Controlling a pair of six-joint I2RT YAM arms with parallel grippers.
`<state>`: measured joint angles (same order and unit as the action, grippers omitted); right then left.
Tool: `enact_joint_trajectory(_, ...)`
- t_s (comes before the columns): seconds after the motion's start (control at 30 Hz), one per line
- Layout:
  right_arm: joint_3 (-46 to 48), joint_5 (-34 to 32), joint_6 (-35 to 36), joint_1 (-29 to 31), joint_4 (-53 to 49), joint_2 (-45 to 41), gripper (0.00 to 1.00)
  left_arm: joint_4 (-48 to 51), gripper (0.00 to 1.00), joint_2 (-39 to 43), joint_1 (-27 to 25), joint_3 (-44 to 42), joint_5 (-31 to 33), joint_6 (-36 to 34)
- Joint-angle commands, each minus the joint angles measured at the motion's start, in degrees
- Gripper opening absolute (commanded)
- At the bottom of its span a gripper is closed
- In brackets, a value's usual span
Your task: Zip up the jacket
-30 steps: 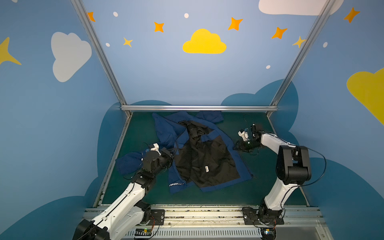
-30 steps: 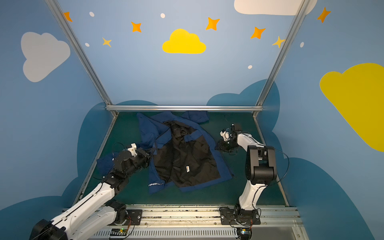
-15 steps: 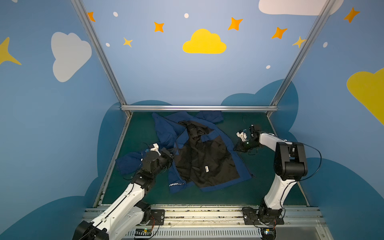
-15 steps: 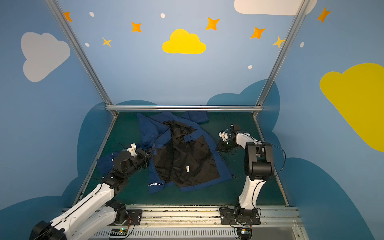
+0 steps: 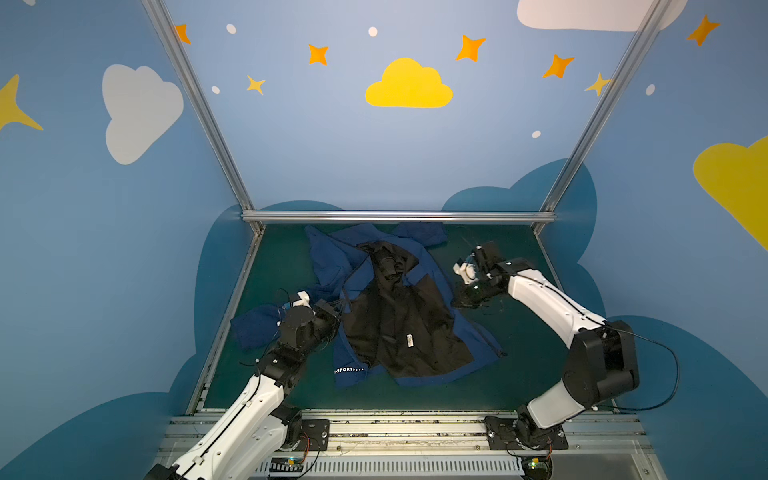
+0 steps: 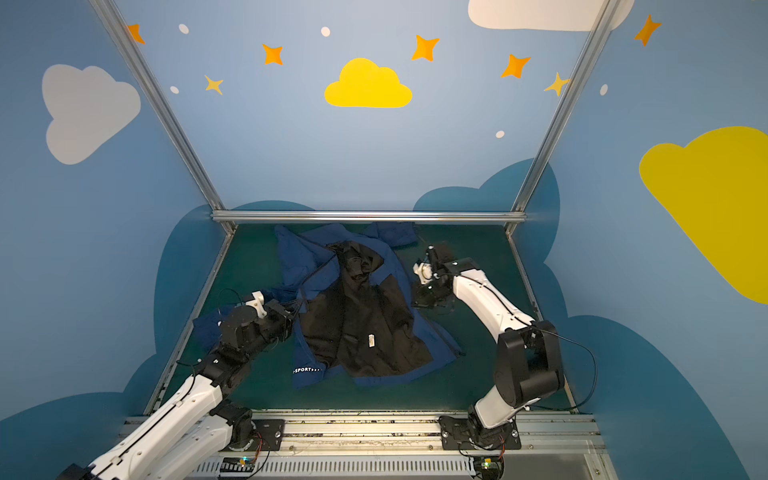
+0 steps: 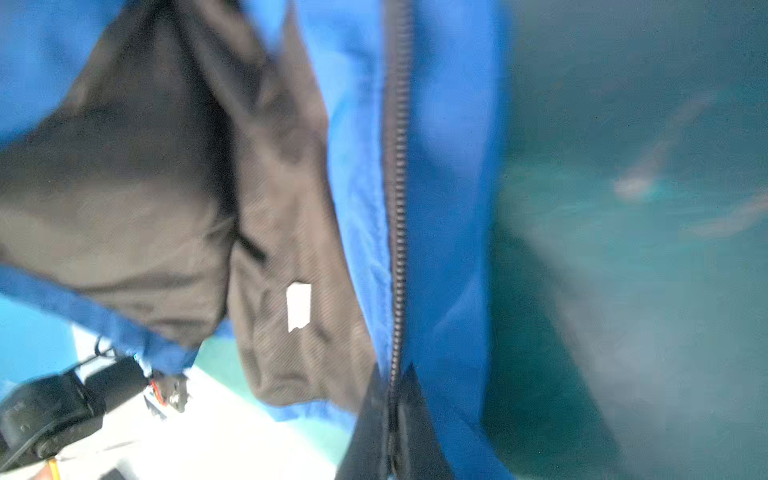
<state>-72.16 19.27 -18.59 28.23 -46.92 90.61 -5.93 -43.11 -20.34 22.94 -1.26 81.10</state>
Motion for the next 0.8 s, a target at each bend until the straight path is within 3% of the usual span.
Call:
enact_joint_trajectory(0.0,-0.6,5.0,-14.5,11.3,3.4,1.2,0.00,4.8,0.03,2.5,0.9,0.7,1.5,-2.7)
enact_joint_trajectory(0.13,-1.1,19.7,-28.9,21.7,26.8,9.7,0.31,7.2,0.03,6.7,3.2,-2.0,0.5,-2.6)
enact_joint_trajectory(0.3,-7.6,18.9,-27.6,25.9,24.8,15.3,0.54,10.3,0.03,12.2,5.7,-4.5,-1.3,-2.6)
enact_joint_trajectory(0.53,-3.7,6.8,-23.1,25.6,15.7,12.2,0.55,11.0,0.03,14.5,7.4,-6.5,-3.4,-3.0)
enact_joint_trajectory(0.77,7.8,4.5,-21.9,20.1,19.7,11.7,0.55,7.0,0.03,10.2,7.3,-7.9,-6.3,-3.7)
